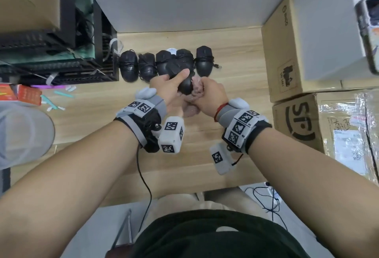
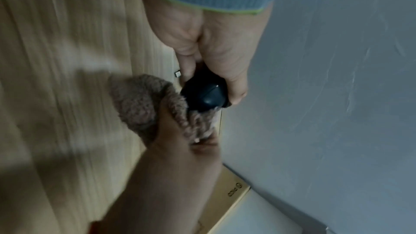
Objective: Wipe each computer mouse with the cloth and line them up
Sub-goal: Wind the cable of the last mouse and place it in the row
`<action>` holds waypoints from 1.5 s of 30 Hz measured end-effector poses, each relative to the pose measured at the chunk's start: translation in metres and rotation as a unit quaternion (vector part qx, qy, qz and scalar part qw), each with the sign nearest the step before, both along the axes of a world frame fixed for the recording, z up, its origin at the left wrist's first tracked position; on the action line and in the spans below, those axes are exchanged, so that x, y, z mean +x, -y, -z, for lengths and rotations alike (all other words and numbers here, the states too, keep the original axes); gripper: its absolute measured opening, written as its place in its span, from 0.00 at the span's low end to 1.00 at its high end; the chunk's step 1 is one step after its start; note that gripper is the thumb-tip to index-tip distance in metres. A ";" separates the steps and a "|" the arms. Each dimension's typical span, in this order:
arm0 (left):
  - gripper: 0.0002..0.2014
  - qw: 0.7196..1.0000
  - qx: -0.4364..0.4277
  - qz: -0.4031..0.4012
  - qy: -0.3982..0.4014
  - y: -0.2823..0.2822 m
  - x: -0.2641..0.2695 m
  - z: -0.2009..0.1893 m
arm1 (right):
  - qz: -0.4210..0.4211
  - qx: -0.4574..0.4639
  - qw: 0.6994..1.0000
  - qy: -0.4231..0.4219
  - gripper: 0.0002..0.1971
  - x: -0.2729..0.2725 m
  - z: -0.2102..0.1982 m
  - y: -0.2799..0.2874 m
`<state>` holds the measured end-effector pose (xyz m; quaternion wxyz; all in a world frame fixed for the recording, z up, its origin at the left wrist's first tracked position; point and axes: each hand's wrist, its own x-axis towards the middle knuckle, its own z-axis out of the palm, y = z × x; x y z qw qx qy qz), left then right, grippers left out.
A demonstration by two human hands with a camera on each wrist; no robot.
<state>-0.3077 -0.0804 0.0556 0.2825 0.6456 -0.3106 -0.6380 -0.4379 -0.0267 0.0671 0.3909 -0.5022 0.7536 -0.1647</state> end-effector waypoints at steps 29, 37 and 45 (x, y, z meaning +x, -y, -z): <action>0.21 0.981 0.032 0.187 -0.037 0.035 -0.107 0.028 | 0.171 0.127 0.916 0.341 0.23 -0.138 0.048 0.048; 0.46 0.984 -0.004 0.174 0.026 0.054 -0.139 0.065 | 0.228 0.062 0.929 0.286 0.16 -0.163 0.069 0.075; 0.11 0.975 0.017 0.202 0.089 0.051 -0.141 0.069 | 0.159 0.092 0.982 0.039 0.15 -0.195 0.107 0.107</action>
